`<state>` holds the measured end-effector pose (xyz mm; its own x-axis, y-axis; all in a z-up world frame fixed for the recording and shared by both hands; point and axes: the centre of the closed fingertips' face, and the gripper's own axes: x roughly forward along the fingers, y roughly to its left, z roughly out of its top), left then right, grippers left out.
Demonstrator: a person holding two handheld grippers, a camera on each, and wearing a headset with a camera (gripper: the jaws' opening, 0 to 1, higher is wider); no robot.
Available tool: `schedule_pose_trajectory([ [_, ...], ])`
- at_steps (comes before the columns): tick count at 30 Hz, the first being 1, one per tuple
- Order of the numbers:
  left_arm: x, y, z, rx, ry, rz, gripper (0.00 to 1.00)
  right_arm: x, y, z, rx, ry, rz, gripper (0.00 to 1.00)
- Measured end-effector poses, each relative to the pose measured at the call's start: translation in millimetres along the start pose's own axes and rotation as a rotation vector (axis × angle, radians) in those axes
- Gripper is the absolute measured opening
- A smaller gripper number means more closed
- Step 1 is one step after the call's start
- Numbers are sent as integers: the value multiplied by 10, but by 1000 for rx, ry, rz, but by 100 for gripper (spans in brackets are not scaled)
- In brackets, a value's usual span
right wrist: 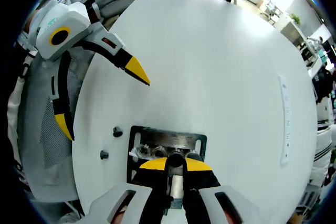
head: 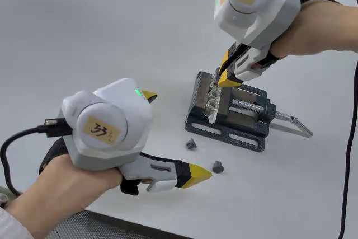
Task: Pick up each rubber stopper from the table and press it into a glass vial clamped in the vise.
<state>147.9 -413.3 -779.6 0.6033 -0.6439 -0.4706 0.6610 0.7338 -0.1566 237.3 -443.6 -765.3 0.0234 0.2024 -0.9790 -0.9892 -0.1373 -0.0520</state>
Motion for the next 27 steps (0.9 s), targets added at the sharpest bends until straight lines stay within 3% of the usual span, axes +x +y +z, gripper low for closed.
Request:
schedule_pose_trajectory([
  [15, -7, -18, 28, 0, -8, 0, 98, -3, -3, -1, -3, 20, -28, 6],
  [27, -21, 2, 41, -3, -13, 8, 98, 5, 8, 11, 66, 17, -18, 5],
])
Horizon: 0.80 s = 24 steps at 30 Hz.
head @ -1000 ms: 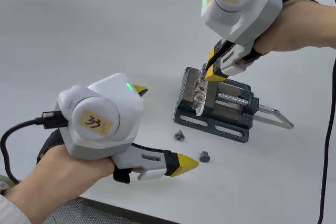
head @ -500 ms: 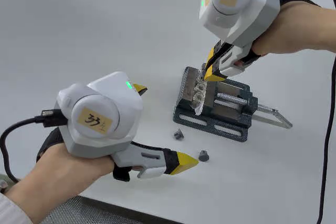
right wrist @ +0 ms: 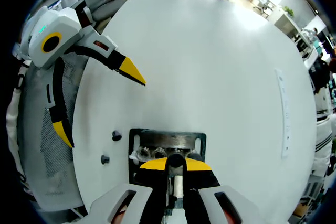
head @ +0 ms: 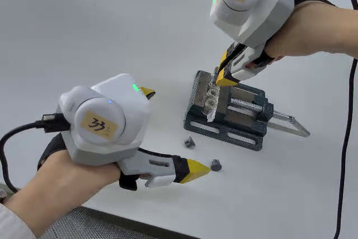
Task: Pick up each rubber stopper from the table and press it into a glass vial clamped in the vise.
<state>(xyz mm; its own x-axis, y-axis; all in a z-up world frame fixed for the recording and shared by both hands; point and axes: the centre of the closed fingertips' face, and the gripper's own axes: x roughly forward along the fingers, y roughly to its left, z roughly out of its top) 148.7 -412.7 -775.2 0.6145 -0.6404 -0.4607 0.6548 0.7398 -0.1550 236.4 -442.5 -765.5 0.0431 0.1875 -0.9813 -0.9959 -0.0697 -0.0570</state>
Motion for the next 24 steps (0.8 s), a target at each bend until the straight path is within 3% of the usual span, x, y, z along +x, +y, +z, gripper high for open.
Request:
schedule_pose_trajectory([
  [12, 10, -8, -4, -3, -1, -3, 97, -4, -4, -15, 60, -9, -7, 5],
  [24, 4, -2, -19, -6, 3, 0, 97, -16, 9, -5, 58, -29, 18, 7],
])
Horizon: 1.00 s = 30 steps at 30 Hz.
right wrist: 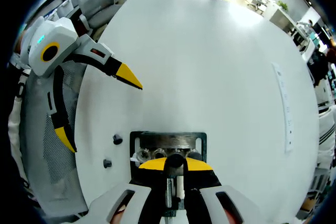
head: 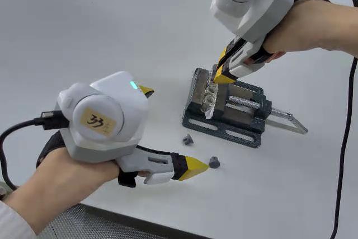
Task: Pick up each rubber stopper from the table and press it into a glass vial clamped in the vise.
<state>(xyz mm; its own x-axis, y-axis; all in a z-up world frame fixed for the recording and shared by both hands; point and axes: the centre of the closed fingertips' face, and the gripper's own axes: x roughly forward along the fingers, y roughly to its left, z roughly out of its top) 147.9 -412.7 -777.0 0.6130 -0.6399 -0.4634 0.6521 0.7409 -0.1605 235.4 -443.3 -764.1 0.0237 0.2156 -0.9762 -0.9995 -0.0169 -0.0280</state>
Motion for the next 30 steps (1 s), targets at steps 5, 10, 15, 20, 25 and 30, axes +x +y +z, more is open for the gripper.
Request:
schedule_pose_trajectory([
  [5, 0, -10, -1, -3, 2, -2, 96, 16, 4, -6, -8, -2, 3, 10],
  [10, 3, -8, -3, -4, 3, -1, 96, 5, 1, -7, -17, -5, 1, 11],
  [15, 9, -14, -7, -3, 7, -5, 96, 0, 0, -9, -17, -7, 7, 12],
  [20, 15, -16, -8, -1, 7, -7, 96, 7, -21, -14, -17, -8, 5, 13],
  [25, 17, -20, -15, -2, 7, -11, 95, 1, -18, -33, -8, -7, 8, 12],
  [30, 16, -20, -18, 0, 9, -12, 95, -5, -37, -29, 3, -19, 6, 12],
])
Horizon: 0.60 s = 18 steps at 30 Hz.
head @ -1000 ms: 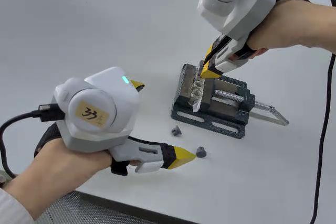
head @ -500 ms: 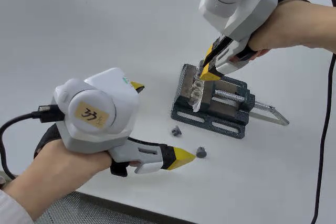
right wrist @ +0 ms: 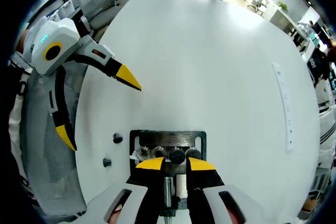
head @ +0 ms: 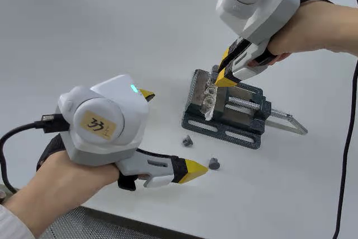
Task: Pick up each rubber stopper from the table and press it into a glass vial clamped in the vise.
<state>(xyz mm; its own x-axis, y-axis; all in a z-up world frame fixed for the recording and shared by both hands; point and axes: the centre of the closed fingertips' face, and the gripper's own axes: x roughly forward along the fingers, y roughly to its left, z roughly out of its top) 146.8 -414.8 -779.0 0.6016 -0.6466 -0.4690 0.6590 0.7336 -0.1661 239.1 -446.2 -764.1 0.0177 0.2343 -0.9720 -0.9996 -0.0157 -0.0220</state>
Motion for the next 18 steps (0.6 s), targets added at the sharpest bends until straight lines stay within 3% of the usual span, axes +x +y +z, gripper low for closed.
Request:
schedule_pose_trajectory([
  [18, -17, 5, -26, 2, 6, 1, 95, -3, -18, 16, 47, -22, 37, 9],
])
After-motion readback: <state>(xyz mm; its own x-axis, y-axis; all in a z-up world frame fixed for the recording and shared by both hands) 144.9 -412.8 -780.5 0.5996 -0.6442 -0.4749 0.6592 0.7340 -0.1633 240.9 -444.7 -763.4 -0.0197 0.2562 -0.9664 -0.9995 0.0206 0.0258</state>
